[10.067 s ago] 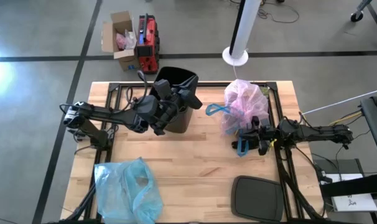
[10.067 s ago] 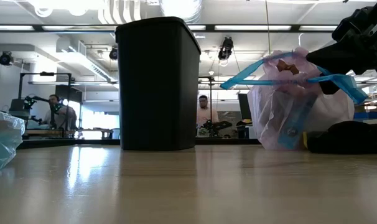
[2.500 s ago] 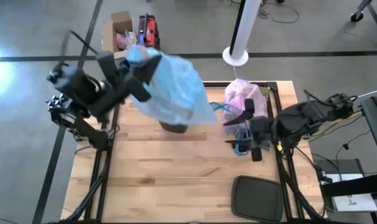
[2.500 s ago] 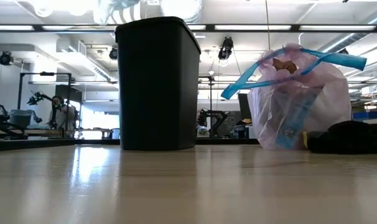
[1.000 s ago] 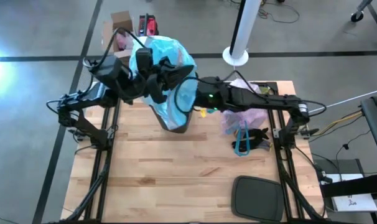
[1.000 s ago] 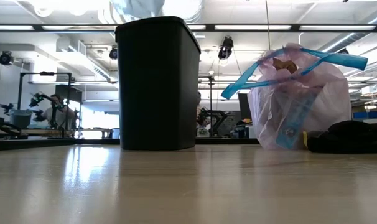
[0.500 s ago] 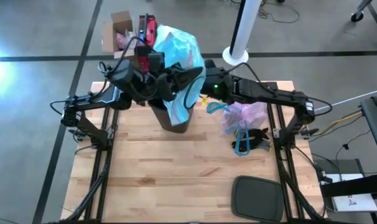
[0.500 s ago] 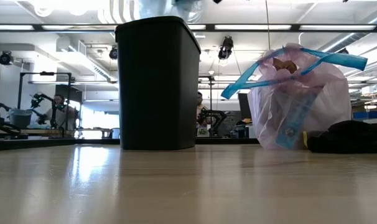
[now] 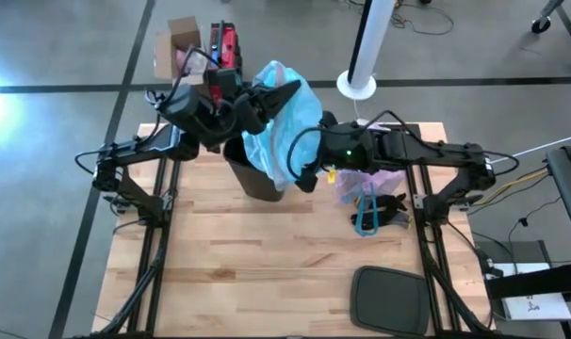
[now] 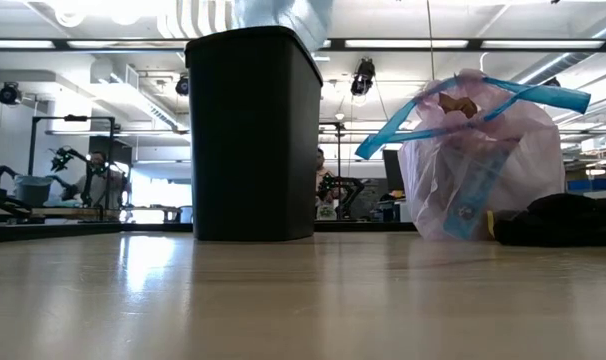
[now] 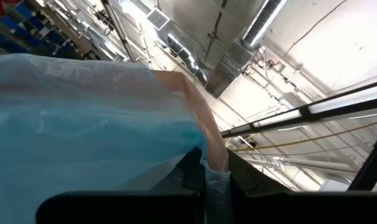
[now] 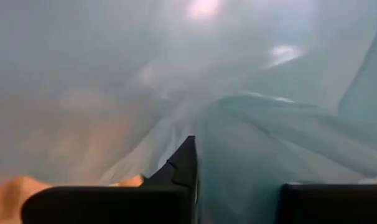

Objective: Place trash/remove bag and relplace
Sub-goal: Insert the new blue trash bag into the trash bin

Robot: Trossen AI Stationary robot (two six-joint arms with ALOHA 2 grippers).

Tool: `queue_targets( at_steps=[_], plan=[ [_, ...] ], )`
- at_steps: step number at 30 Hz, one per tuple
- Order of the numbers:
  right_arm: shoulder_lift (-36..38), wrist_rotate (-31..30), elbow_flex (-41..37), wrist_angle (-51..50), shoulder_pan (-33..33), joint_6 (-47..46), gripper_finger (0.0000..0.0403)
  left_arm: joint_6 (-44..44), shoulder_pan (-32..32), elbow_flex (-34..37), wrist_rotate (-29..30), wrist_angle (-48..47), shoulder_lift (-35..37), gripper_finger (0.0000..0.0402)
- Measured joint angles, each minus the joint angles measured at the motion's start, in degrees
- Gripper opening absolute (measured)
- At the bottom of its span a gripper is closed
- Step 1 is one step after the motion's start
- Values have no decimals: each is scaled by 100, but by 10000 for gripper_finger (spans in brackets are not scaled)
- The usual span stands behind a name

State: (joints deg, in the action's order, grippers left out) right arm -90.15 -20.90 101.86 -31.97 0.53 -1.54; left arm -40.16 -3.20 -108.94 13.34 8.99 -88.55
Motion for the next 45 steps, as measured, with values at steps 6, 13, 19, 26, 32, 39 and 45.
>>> queue_targets(
  at_steps=[6, 13, 19, 26, 32, 39, 45],
  plan=[
    [-496, -9, -2, 818, 333, -111, 50, 130, -172, -1, -42, -412, 324, 4],
    [-1040, 103, -7, 1386, 662, -325, 93, 494, -232, 1, 538, -2018, 940, 4],
    [-1300, 789, -4, 1577, 799, -814, 160, 586, -232, 181, 579, -2360, 1188, 4],
    [-1463, 1632, -4, 1551, 795, -703, 235, 696, -252, 537, 560, -2512, 1347, 4],
    [-1114, 1728, -2, 1021, 759, -120, 282, 1143, -271, 605, 561, -3178, 1692, 4],
    [-498, 2036, -2, 466, 722, 766, 313, 1679, -271, 651, 563, -3526, 2045, 4],
    [-148, 1996, 7, 640, 732, 673, 297, 1775, -271, 952, 563, -3803, 2296, 4]
  ],
)
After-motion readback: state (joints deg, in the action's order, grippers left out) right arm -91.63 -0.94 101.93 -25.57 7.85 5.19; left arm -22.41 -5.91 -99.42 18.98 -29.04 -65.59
